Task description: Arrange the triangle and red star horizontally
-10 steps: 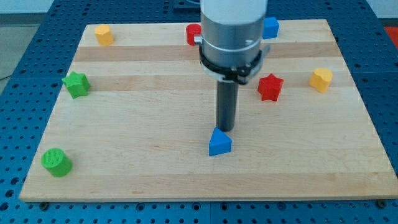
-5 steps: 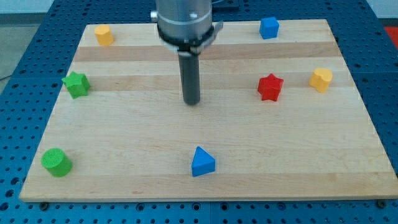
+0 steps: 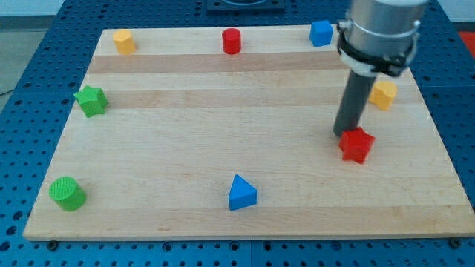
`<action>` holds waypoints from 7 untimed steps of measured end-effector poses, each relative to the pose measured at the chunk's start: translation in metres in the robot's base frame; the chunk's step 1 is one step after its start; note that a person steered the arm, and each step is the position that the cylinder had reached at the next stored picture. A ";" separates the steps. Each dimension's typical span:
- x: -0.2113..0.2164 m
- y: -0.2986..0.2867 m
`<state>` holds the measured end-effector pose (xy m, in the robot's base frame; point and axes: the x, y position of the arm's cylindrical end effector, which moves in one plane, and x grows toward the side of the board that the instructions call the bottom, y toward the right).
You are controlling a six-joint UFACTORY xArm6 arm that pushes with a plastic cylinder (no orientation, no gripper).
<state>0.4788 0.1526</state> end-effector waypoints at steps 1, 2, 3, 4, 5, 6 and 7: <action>0.012 0.000; -0.002 -0.042; 0.003 -0.077; 0.013 -0.053; 0.018 -0.011; 0.015 -0.012; -0.006 -0.015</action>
<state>0.4731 0.1379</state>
